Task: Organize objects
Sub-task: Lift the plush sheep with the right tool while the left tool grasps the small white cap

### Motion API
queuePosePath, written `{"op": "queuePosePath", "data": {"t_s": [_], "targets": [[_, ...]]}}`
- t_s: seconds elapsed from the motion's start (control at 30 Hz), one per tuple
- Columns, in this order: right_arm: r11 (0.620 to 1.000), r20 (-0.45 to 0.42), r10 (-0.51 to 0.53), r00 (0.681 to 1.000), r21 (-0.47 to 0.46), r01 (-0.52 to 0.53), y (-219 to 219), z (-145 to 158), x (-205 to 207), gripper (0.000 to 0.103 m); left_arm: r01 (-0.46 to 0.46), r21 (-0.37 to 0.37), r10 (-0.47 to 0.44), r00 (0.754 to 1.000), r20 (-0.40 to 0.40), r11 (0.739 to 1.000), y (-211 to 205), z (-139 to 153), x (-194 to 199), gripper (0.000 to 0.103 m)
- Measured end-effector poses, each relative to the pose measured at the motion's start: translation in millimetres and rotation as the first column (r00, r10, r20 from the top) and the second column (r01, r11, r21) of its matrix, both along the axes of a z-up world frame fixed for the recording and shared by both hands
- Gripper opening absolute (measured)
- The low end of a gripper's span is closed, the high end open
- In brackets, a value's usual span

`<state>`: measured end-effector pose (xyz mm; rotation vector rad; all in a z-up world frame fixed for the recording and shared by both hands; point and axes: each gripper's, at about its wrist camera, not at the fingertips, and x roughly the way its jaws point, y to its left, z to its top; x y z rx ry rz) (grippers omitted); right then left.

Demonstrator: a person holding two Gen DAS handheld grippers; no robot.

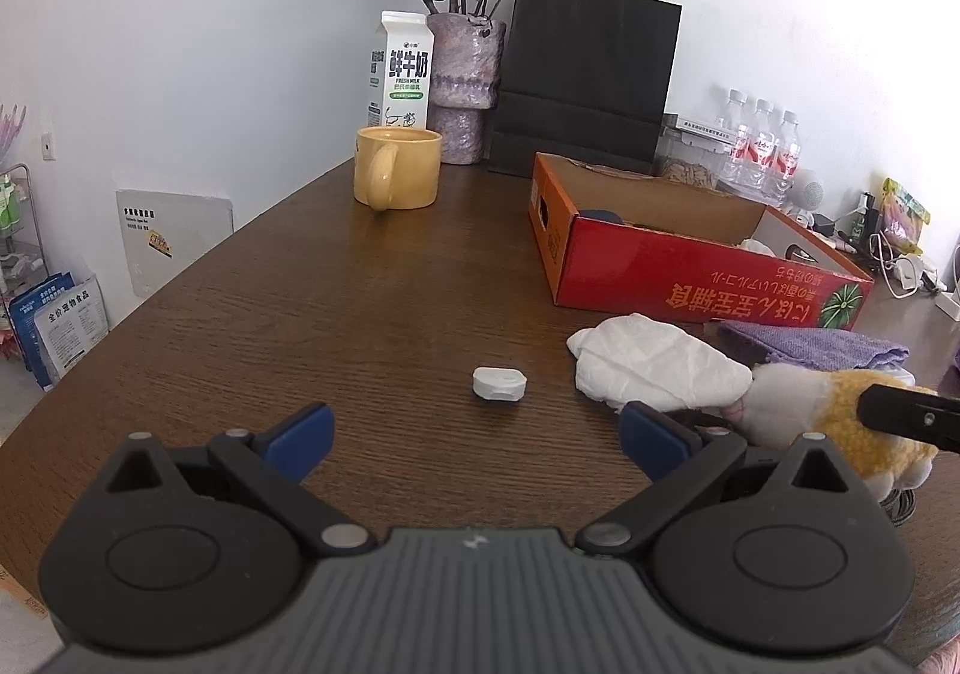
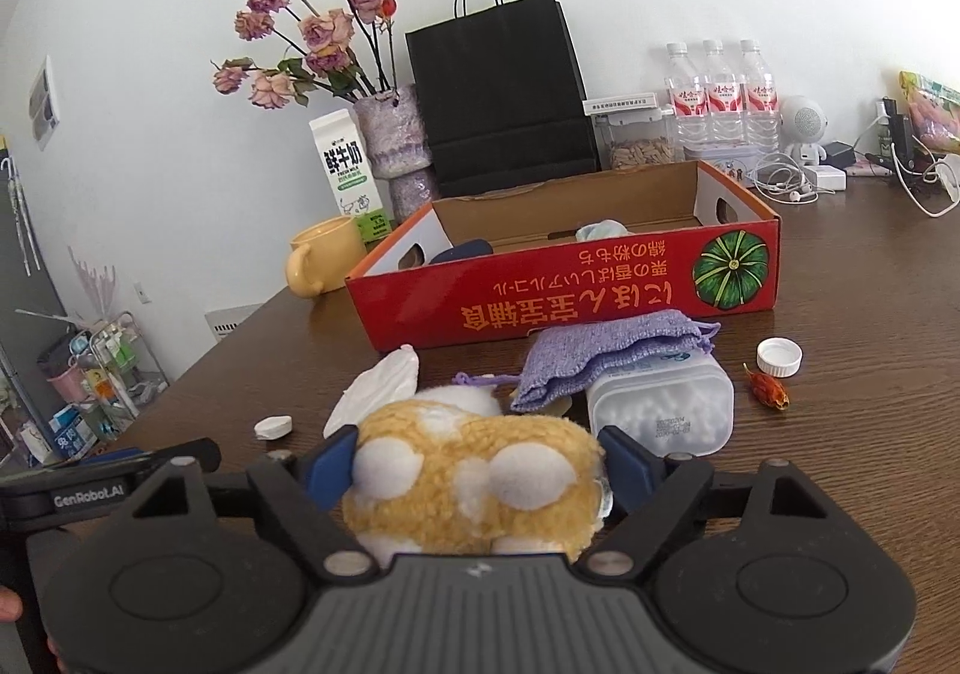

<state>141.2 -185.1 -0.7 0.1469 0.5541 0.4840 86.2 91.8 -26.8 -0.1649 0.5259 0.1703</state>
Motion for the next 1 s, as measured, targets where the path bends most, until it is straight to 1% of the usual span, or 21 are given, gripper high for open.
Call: {"op": "queuePosePath", "data": {"t_s": [0.13,0.17,0.2,0.23,0.3,0.4,0.53,0.7,0.73,0.77,0.8,0.93,0.97,1.0], "targets": [[1.000,0.026,-0.003,1.000,0.008,0.003,-9.5,1.1,-3.6,0.083,-0.008,0.012,0.008,1.000,-0.010,1.000,-4.7,1.1,3.3,0.103],[1.000,0.023,-0.003,1.000,0.009,0.003,-11.8,0.2,-3.4,0.085,-0.007,0.014,0.007,1.000,-0.010,1.000,-6.3,1.4,3.0,0.103],[1.000,0.014,0.001,1.000,0.006,-0.001,-13.1,-1.5,-1.8,0.090,-0.006,0.017,0.006,1.000,-0.009,1.000,-7.8,1.7,2.7,0.103],[1.000,-0.002,0.005,1.000,0.010,-0.005,-14.4,-3.8,0.5,0.092,-0.005,0.018,0.005,1.000,-0.009,1.000,-8.8,1.8,2.2,0.103],[1.000,-0.023,0.005,1.000,0.023,-0.004,-16.7,-6.0,3.4,0.103,-0.005,0.019,0.005,1.000,-0.010,1.000,-10.2,1.7,1.6,0.103],[1.000,-0.028,-0.002,1.000,0.013,0.002,-13.9,-5.2,3.8,0.103,-0.002,0.018,0.002,1.000,-0.013,1.000,-11.7,0.9,2.0,0.103],[0.998,-0.037,-0.025,0.999,-0.054,0.023,-0.1,-4.2,7.0,0.103,0.002,0.008,-0.002,1.000,-0.016,1.000,-9.6,-1.3,3.0,0.103],[0.995,-0.059,-0.030,0.998,-0.092,0.024,10.4,-7.3,12.5,0.103,0.007,0.000,-0.007,1.000,-0.023,1.000,-3.9,-6.4,7.9,0.103],[0.996,-0.060,-0.028,0.998,-0.088,0.023,10.4,-8.1,12.2,0.101,0.010,0.003,-0.010,1.000,-0.028,1.000,-2.8,-7.5,11.7,0.103],[0.997,-0.059,-0.022,0.998,-0.080,0.017,10.1,-8.5,10.9,0.096,0.013,0.007,-0.013,0.999,-0.033,1.000,-1.8,-8.8,16.6,0.103],[0.997,-0.051,-0.015,0.999,-0.076,0.011,10.0,-8.0,9.6,0.094,0.016,0.015,-0.015,0.999,-0.040,1.000,-1.5,-9.7,21.9,0.103],[0.997,-0.020,0.001,1.000,-0.083,-0.003,8.9,-6.0,4.0,0.091,0.017,0.059,-0.013,0.998,-0.068,0.998,0.7,-15.0,48.0,0.102],[0.997,-0.019,0.002,1.000,-0.083,-0.003,8.7,-6.3,3.6,0.091,0.015,0.067,-0.010,0.997,-0.074,0.998,0.8,-16.0,53.8,0.098],[0.997,-0.017,0.002,1.000,-0.083,-0.003,8.3,-6.4,3.6,0.091,0.013,0.072,-0.007,0.997,-0.083,0.997,1.5,-17.7,60.8,0.090]]}}
